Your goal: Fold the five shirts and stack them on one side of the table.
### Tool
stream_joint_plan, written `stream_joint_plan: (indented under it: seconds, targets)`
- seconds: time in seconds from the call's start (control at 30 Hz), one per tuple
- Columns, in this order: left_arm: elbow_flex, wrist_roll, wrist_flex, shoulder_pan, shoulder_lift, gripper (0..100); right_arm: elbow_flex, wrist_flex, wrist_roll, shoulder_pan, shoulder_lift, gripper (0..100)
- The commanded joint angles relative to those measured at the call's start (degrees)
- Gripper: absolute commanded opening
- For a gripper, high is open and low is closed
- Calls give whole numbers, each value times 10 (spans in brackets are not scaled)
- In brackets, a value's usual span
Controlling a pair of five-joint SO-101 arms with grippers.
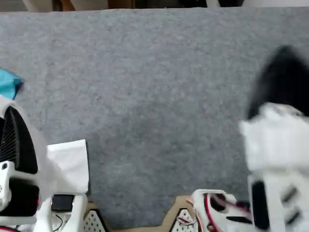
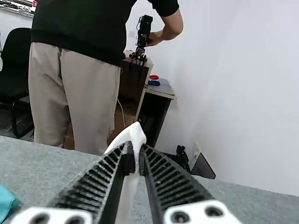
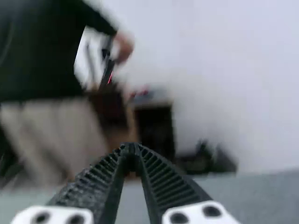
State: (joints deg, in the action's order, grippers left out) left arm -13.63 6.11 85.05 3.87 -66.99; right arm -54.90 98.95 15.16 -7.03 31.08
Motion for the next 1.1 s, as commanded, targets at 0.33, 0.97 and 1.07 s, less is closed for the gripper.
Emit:
stream_joint_plan:
  seconds: [0.33,0.97,1.07]
  targets:
    - [212,-25,-185,-1,0,19,582,-78,-30,-400,-61,185]
    - [216,-40,-71,130,0,19,654,-367,17,-566,-320,169]
    - [216,-40,-70,129,0,19,653,-397,-6,-567,-346,168]
